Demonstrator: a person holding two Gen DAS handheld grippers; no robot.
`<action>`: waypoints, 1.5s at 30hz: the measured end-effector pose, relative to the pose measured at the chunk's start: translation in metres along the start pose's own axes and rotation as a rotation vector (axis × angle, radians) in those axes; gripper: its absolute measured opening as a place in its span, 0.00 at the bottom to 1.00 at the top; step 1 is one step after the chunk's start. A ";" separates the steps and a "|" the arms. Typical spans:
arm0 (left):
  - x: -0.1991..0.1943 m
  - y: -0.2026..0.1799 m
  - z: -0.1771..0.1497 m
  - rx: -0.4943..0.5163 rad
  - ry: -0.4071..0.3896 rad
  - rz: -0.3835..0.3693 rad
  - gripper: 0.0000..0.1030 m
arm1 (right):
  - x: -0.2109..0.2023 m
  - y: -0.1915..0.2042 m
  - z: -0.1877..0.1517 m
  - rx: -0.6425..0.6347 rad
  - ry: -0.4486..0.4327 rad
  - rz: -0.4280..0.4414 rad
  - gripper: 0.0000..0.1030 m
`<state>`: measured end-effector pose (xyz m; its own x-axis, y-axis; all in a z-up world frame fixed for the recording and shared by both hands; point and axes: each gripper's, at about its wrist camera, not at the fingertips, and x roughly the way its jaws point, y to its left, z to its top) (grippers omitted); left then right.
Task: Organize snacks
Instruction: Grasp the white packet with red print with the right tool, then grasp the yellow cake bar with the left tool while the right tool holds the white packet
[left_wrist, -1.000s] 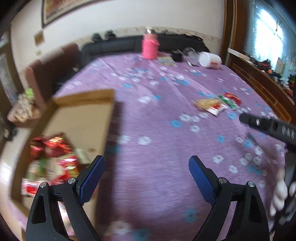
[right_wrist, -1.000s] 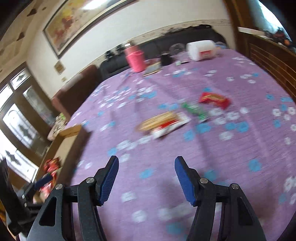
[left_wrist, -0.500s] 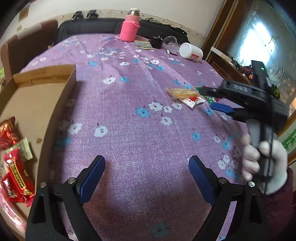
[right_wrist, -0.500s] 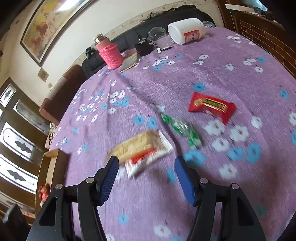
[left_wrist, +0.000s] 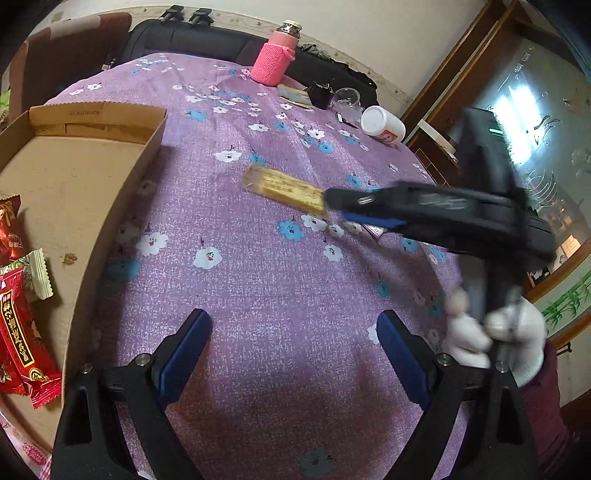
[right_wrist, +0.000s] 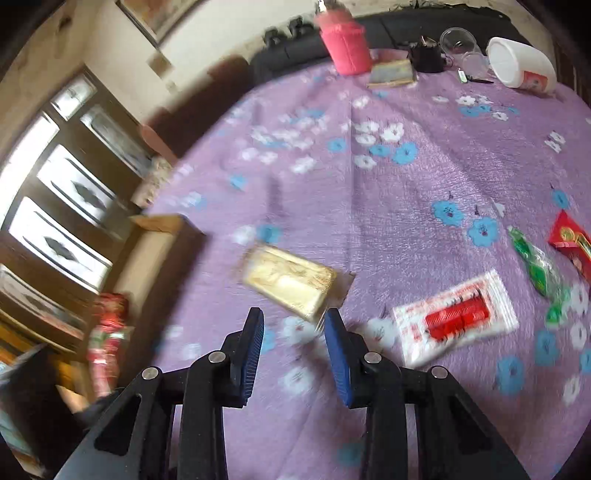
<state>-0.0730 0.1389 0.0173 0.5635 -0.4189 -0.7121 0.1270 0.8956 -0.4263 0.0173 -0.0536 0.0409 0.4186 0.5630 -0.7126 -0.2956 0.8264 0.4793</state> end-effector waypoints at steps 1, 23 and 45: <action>0.000 0.000 0.000 -0.001 0.000 -0.001 0.88 | -0.013 -0.010 -0.001 0.050 -0.026 -0.041 0.38; 0.033 -0.057 0.096 0.576 0.036 0.220 0.88 | 0.003 -0.040 0.015 0.094 -0.063 -0.396 0.22; 0.097 -0.073 0.072 0.675 0.382 0.069 0.82 | -0.009 -0.060 0.008 0.149 -0.054 -0.274 0.23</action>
<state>0.0313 0.0436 0.0194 0.2830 -0.2719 -0.9198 0.6408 0.7672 -0.0296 0.0383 -0.1082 0.0232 0.5112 0.3157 -0.7994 -0.0385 0.9376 0.3457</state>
